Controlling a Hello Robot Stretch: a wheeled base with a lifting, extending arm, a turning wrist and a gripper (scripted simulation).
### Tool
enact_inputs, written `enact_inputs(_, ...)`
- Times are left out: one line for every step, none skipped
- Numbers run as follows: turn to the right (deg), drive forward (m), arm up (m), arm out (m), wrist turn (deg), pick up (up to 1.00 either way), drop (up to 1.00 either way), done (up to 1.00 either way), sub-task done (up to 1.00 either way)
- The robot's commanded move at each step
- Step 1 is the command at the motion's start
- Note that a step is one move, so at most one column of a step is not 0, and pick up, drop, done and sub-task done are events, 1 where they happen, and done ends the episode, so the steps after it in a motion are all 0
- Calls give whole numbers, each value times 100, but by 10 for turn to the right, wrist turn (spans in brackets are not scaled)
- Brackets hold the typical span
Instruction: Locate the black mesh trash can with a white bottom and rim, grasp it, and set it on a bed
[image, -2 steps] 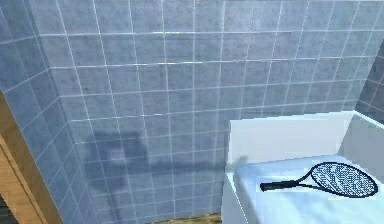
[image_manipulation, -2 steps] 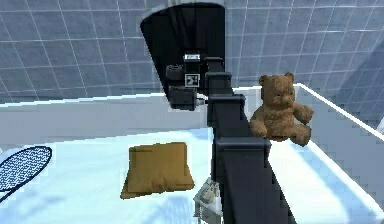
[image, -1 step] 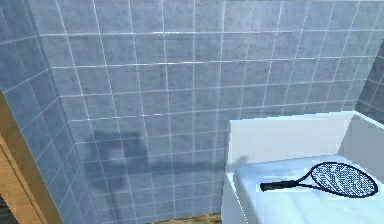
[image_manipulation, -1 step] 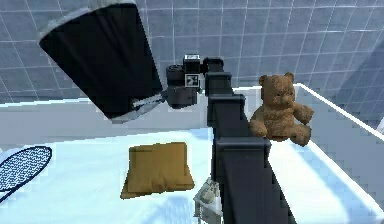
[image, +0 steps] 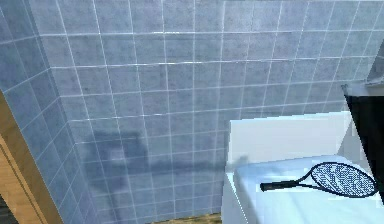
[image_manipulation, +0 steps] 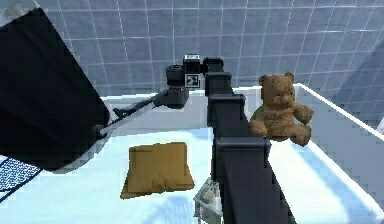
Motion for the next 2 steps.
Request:
enact_inputs(0, 0, 0, 0, -450, 0, 0, 0, 0)
enact_inputs(0, 0, 0, 0, -60, 0, 0, 0, 0)
